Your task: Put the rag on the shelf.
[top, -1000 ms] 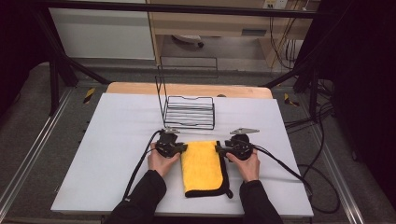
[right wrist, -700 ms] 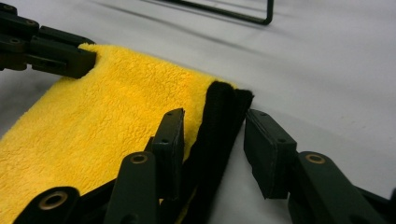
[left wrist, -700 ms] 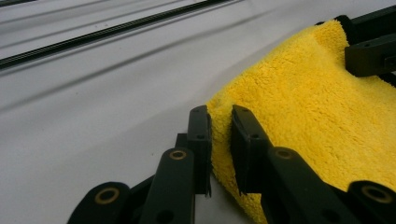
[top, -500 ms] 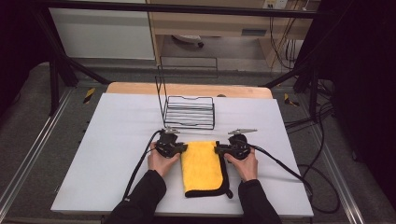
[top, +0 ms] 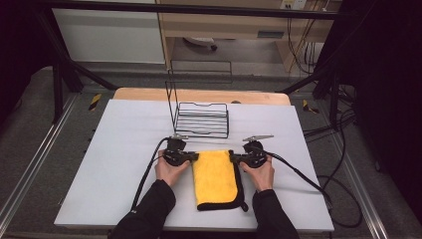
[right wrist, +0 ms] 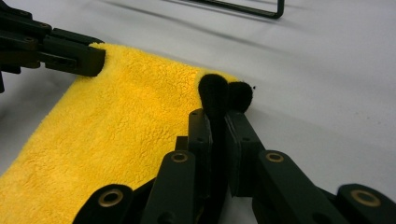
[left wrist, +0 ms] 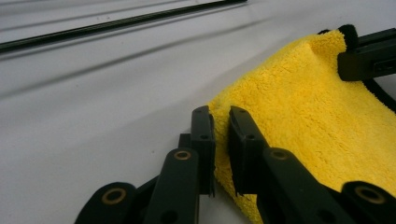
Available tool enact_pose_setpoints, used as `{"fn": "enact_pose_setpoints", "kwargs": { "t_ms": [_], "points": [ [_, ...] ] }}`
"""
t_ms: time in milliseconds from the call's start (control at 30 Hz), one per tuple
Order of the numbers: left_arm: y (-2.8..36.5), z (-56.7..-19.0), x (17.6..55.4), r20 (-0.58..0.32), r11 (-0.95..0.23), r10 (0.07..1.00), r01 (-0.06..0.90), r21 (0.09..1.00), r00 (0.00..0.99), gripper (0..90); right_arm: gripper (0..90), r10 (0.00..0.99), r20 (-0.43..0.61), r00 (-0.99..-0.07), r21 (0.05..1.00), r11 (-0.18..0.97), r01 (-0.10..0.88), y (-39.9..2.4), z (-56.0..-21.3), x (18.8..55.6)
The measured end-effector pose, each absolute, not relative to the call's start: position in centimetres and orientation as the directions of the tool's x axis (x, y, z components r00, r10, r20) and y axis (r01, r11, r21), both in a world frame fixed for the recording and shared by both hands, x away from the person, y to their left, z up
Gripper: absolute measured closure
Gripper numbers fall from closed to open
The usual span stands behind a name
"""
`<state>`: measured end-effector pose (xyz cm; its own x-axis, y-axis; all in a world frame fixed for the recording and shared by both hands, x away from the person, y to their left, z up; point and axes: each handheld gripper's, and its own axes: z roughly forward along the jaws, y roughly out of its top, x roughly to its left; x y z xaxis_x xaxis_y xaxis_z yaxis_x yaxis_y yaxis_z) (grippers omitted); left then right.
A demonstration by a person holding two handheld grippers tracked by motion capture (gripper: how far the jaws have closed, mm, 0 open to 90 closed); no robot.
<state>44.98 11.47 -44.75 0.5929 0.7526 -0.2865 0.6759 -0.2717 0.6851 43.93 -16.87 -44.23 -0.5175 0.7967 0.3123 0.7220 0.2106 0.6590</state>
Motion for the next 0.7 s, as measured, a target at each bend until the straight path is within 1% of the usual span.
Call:
{"fn": "enact_pose_setpoints", "kwargs": {
  "t_ms": [200,433,700],
  "points": [
    [12.1,-43.5,44.4,-0.293,-0.255,0.728,0.642,0.723,0.619,81.7,82.6,0.780,0.328,-0.533,0.697,0.181,0.694,-17.3,-43.1,43.3],
    [12.3,-42.3,43.4,-0.281,-0.248,0.713,0.605,0.757,0.643,82.1,82.7,0.768,0.310,-0.560,0.739,0.175,0.650,-17.5,-41.9,42.1],
    [12.4,-41.0,42.4,-0.250,-0.243,0.702,0.554,0.796,0.667,82.4,82.7,0.761,0.304,-0.572,0.770,0.157,0.618,-17.8,-40.9,41.1]
  ]
}}
